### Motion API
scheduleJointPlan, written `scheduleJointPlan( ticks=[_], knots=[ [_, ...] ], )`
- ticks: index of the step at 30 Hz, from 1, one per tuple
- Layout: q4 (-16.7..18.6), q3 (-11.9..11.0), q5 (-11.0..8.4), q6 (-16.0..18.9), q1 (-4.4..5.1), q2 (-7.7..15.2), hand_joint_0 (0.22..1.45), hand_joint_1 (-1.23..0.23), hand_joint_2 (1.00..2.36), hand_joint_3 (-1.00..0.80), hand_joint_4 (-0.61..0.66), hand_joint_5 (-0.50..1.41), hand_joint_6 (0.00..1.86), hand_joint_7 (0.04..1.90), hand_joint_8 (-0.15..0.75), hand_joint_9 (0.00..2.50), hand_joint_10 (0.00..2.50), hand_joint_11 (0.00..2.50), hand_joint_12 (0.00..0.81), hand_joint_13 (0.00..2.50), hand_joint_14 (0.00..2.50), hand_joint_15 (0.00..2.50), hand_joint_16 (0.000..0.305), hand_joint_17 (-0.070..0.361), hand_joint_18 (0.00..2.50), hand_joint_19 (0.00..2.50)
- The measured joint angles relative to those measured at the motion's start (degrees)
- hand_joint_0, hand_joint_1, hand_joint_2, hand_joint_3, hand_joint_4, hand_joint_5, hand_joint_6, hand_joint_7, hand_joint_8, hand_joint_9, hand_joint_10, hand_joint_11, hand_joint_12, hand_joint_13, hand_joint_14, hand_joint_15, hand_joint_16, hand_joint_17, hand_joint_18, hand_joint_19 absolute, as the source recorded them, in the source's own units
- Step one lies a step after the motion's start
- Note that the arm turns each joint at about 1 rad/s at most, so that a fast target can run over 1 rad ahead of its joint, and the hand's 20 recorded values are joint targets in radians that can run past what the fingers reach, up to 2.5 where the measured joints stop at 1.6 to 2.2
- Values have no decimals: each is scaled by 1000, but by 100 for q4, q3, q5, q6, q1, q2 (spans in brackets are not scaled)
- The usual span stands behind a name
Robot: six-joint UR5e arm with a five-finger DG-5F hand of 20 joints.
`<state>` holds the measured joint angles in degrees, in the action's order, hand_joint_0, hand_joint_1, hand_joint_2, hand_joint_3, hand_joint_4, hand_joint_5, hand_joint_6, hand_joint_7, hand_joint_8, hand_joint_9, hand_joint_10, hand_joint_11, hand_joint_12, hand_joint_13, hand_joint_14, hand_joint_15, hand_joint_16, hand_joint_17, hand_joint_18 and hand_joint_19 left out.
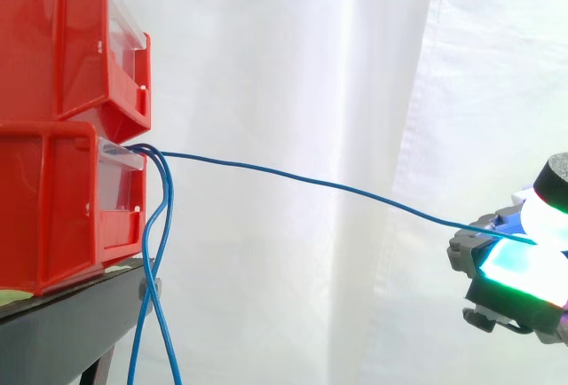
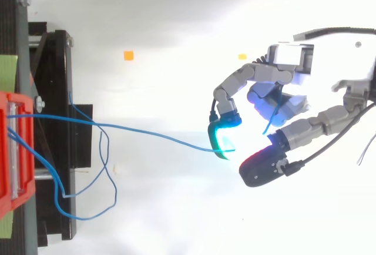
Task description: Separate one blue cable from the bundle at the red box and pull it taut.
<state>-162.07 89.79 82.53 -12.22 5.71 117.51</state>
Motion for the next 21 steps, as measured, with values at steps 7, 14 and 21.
scheduleJointPlan(
  ticks=[7, 14, 21],
  knots=[
    [0, -2, 0, 0, 0, 0, 690, -834, 1016, 44, -160, -129, 921, 1230, 334, 855, 2500, 1558, 418, 783, 2500, 1340, 47, 106, 1428, 1660],
    [0, -1, 0, 0, 1, 0, 690, -834, 1016, 44, -157, -129, 921, 1232, 332, 855, 2500, 1561, 417, 787, 2500, 1328, 47, 105, 1432, 1646],
    [0, -1, 0, 0, 2, 0, 691, -834, 1016, 41, -160, -129, 921, 1232, 334, 860, 2500, 1574, 417, 789, 2500, 1324, 46, 104, 1430, 1639]
  ],
)
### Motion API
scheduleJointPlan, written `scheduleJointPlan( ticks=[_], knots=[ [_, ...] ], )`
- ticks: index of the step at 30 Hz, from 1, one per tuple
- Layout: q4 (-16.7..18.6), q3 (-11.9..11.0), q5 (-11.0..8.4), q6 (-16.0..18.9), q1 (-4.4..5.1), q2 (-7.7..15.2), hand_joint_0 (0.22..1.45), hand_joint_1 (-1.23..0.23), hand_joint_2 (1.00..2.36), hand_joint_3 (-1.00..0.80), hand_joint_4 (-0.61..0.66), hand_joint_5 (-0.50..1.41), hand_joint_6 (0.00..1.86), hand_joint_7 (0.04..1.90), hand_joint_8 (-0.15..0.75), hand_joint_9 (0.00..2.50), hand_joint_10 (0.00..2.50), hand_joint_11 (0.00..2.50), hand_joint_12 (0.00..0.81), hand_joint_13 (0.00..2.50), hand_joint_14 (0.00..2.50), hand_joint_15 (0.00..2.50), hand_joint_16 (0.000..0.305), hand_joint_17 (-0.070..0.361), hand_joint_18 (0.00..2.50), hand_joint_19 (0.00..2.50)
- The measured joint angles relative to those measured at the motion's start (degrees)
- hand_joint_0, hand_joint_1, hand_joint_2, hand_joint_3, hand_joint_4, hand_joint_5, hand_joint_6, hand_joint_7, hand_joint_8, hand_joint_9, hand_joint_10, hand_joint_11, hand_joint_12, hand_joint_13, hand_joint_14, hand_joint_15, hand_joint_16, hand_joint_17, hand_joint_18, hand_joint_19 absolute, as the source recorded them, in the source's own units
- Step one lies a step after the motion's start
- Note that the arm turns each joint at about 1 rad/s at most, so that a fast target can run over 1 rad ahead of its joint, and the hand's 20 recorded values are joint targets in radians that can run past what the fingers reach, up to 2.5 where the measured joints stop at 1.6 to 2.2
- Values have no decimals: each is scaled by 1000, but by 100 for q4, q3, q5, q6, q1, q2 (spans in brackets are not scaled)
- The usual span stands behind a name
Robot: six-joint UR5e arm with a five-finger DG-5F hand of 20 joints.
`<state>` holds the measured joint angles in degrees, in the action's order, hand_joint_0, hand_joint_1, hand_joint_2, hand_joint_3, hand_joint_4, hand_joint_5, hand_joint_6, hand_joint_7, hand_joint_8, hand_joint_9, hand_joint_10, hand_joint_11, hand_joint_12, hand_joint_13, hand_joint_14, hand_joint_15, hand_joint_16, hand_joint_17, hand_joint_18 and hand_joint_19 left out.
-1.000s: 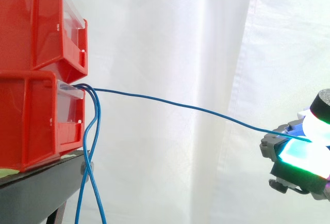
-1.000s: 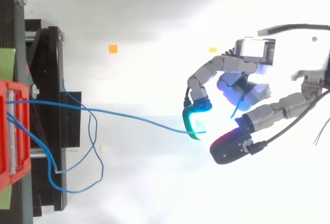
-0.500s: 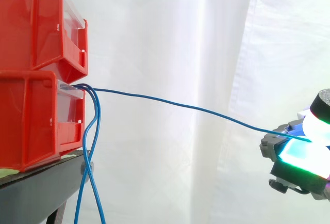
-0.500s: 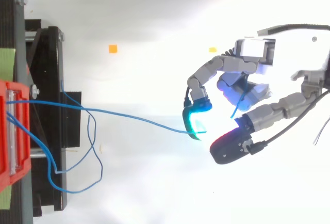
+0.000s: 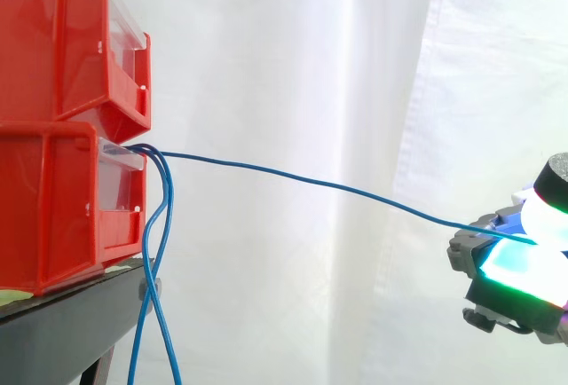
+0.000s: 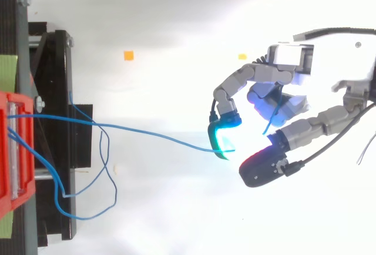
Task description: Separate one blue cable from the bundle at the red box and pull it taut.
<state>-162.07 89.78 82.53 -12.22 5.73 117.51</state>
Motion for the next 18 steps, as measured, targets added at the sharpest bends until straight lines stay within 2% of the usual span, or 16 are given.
scheduleJointPlan(
  ticks=[18],
  knots=[
    [0, -2, 0, 0, -1, 0, 691, -832, 1016, 44, -159, -129, 920, 1236, 329, 868, 2500, 1608, 410, 795, 2500, 1331, 47, 105, 1429, 1625]
  ],
)
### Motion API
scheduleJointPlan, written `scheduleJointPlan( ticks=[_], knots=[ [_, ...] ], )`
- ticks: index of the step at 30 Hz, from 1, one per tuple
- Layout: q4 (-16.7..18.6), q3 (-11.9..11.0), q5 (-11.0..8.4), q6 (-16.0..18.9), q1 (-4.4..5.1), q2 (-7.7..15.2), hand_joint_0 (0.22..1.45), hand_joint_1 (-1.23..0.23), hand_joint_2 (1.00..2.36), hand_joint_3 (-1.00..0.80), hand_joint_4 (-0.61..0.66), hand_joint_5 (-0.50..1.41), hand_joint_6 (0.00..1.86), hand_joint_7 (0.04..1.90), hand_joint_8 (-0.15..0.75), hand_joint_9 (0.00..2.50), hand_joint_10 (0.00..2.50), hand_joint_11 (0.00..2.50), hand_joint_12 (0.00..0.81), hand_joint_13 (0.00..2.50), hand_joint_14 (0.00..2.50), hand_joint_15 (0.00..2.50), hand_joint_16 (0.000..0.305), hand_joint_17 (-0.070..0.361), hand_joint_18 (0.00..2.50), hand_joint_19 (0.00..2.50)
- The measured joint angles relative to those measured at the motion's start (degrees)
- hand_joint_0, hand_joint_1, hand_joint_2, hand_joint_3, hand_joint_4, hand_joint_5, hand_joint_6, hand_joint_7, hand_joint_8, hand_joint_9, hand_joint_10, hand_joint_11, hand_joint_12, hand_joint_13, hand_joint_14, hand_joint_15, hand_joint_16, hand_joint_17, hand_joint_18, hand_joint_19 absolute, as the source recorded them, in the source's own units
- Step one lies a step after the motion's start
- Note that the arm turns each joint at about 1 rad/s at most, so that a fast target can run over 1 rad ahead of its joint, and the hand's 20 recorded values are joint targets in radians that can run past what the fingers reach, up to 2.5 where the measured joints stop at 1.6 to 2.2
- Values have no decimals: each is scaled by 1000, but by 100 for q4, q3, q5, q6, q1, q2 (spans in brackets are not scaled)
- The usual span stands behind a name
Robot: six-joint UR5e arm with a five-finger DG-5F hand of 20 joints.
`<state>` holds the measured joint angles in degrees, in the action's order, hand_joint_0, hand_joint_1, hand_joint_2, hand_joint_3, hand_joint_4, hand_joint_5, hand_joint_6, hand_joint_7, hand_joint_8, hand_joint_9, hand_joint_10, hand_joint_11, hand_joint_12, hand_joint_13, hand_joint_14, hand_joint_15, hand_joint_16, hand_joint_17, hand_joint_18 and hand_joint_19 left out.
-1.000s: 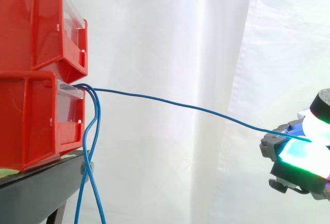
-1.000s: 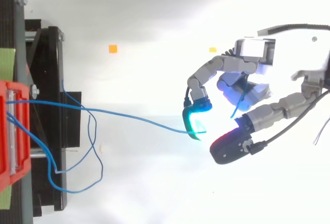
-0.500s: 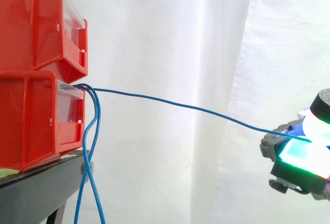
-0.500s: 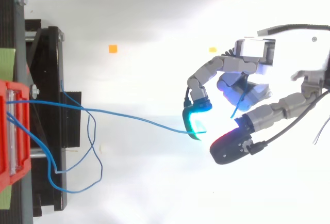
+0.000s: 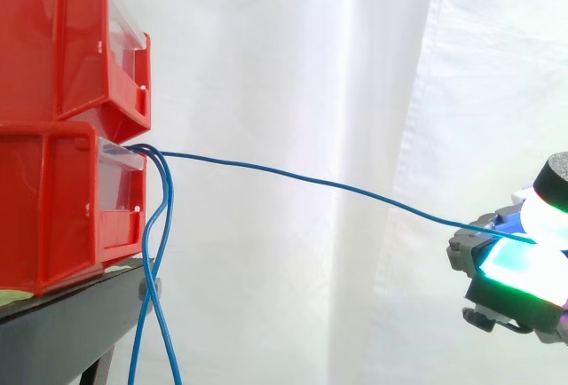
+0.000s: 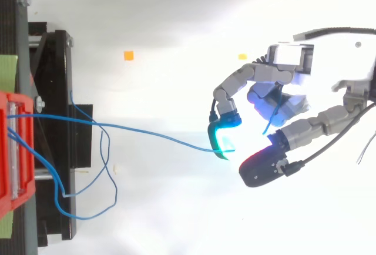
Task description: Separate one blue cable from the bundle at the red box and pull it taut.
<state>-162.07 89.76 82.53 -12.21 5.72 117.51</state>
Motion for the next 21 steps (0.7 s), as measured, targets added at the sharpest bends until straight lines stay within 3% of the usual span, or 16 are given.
scheduleJointPlan(
  ticks=[21],
  knots=[
    [0, 1, 0, 0, 0, 0, 693, -834, 1016, 41, -158, -129, 920, 1237, 327, 871, 2500, 1589, 411, 794, 2500, 1326, 47, 105, 1423, 1609]
  ],
)
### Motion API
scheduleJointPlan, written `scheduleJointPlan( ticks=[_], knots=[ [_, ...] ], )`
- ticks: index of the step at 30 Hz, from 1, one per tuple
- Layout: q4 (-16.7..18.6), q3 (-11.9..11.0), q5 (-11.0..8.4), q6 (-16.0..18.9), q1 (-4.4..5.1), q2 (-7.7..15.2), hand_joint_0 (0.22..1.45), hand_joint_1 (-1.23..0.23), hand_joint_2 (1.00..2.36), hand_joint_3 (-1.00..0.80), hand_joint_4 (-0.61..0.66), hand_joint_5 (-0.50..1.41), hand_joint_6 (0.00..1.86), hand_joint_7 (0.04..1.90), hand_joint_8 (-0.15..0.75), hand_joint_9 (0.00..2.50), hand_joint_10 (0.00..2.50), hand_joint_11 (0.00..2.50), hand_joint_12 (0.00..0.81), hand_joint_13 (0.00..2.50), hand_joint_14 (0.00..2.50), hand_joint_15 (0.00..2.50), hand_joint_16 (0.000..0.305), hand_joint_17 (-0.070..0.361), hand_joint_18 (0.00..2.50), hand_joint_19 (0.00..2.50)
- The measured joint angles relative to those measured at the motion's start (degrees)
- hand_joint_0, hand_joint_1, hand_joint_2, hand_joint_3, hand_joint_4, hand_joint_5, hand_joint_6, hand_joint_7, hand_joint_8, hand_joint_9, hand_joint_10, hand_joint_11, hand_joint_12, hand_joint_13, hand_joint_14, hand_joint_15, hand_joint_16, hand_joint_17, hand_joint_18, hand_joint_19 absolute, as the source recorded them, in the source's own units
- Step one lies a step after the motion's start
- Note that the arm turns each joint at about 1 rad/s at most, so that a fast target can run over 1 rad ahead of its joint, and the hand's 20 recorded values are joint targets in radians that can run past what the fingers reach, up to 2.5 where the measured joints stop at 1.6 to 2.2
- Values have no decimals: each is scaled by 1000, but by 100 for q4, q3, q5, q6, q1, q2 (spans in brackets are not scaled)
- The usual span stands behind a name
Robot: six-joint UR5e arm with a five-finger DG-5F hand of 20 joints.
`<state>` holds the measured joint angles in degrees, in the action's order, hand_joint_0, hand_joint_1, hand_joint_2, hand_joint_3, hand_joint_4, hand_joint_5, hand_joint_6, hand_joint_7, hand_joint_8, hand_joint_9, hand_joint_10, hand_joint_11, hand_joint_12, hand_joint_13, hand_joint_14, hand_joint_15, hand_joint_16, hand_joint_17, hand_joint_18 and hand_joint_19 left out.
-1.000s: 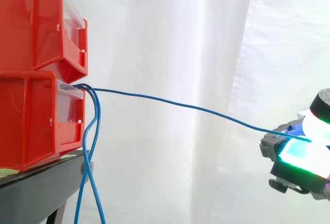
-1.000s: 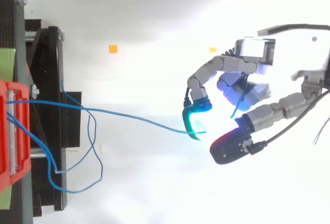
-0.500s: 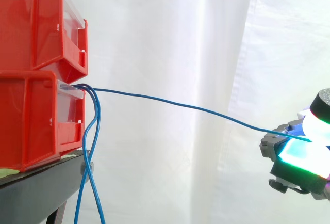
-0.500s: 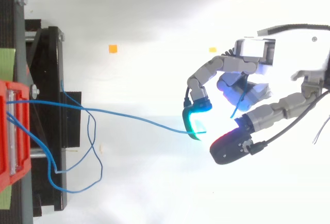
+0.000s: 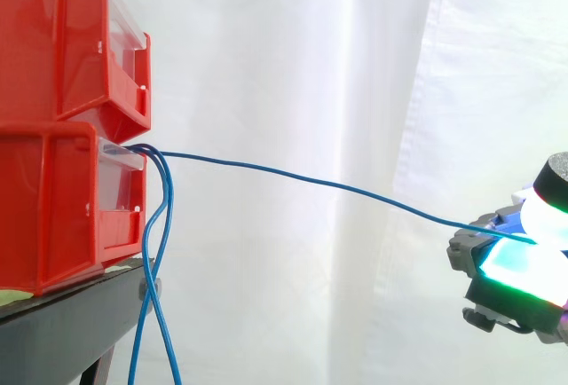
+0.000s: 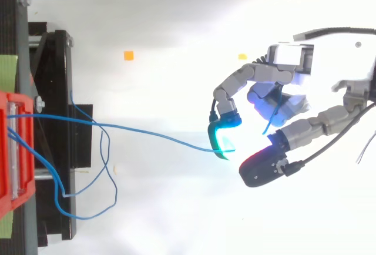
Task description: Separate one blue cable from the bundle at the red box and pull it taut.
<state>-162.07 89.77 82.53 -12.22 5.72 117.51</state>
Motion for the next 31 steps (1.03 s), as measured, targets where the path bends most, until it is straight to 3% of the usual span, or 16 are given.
scheduleJointPlan(
  ticks=[31],
  knots=[
    [0, 1, 0, 0, 1, 0, 693, -835, 1016, 49, -158, -129, 920, 1246, 320, 865, 2500, 1597, 412, 791, 2500, 1347, 48, 108, 1404, 1596]
  ],
)
